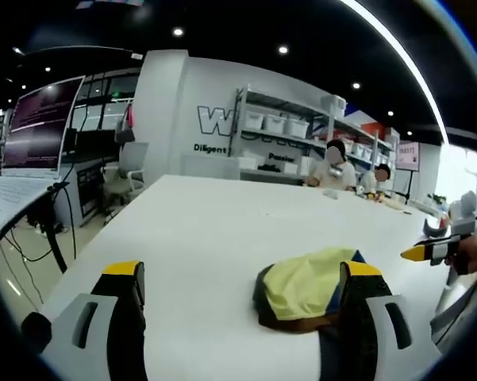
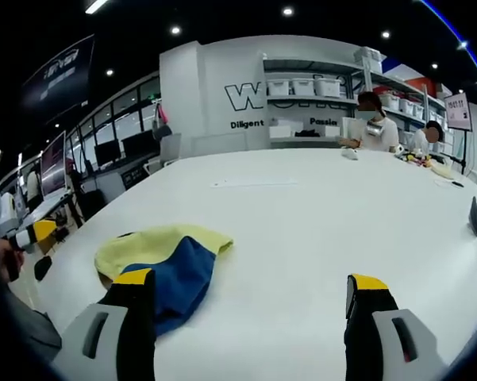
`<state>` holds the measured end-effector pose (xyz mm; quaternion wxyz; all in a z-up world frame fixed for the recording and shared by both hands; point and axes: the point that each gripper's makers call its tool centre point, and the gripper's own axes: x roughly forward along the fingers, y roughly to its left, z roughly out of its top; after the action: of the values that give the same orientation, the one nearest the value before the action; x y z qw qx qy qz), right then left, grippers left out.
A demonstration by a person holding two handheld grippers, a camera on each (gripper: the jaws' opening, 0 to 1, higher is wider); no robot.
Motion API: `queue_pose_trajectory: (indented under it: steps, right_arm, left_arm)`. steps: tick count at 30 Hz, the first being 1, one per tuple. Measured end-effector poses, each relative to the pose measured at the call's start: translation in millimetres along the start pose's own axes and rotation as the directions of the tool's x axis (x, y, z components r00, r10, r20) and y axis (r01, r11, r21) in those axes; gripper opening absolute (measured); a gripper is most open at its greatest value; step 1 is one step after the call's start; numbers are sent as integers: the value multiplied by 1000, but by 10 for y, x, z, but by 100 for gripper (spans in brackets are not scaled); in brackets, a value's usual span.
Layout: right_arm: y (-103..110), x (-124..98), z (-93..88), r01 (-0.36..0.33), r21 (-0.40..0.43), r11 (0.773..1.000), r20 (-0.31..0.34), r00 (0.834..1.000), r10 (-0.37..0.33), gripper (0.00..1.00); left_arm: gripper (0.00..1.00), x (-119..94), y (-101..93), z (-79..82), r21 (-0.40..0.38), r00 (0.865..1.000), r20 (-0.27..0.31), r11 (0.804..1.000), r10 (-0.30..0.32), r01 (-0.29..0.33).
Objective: Fold the garment on the visible template until the final outline fits inside the template.
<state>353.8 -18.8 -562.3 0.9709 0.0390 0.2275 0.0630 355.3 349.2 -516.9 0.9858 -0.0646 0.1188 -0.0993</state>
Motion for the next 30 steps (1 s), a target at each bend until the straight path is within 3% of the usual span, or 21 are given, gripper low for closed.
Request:
queue_pose_trajectory:
  steps: [7, 12, 30]
  right_arm:
    - [-15, 5, 12, 6, 1, 1000, 0, 1000, -6, 99]
    - [44, 26, -3, -25, 32, 999, -9, 1000, 26, 99]
    - [59, 61, 103, -27, -14, 1000, 1, 1000, 27, 99]
  left_arm:
    - [94, 15, -11, 1, -17, 1000, 0, 1000, -9, 9]
    - [94, 46, -14, -15, -7, 1000, -12, 1000, -13, 13]
    - [99, 104, -4, -20, 11, 999, -31, 1000, -14, 14]
